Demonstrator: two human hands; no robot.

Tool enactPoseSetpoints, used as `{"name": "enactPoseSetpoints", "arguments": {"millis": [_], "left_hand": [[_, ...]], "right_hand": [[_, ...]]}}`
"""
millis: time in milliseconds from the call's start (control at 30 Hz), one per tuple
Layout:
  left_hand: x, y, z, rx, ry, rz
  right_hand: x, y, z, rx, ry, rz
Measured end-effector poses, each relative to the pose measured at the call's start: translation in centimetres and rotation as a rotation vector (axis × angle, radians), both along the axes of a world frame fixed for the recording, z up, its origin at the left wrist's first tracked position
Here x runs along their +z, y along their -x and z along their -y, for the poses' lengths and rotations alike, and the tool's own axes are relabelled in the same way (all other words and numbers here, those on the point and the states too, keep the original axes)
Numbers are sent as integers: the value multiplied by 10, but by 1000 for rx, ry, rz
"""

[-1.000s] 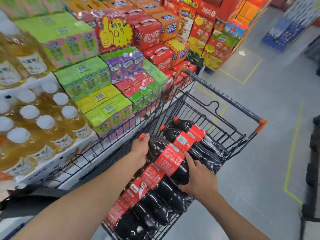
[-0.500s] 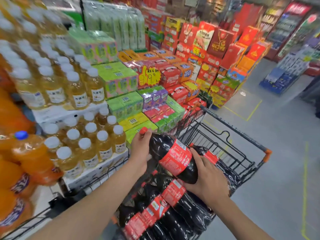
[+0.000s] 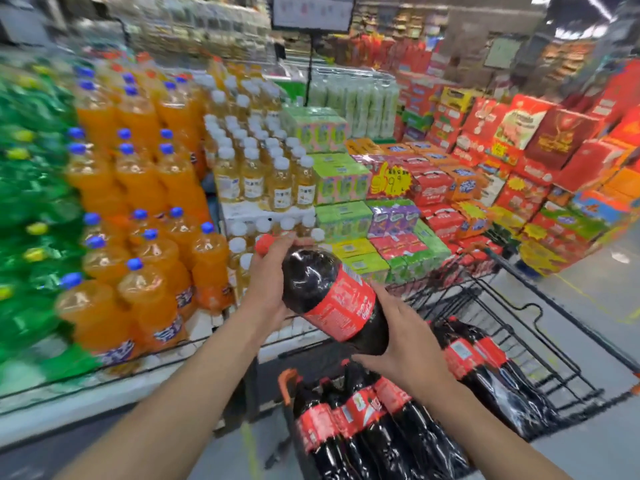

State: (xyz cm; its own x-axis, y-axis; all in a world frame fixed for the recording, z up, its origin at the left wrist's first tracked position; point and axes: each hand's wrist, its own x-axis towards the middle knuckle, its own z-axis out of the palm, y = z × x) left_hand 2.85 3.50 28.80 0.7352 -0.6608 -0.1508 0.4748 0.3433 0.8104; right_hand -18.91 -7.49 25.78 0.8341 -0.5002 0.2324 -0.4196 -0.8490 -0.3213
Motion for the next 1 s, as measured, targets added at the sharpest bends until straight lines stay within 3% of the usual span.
{"name": "enactPoseSetpoints", "arguments": {"millis": [533, 1000], "left_hand": [[24, -13, -251, 616, -39, 86], [18, -102, -515, 926, -54, 83]], "right_hand": [[3, -119, -154, 540, 8, 57], [-16, -279, -398, 809, -33, 22]]}}
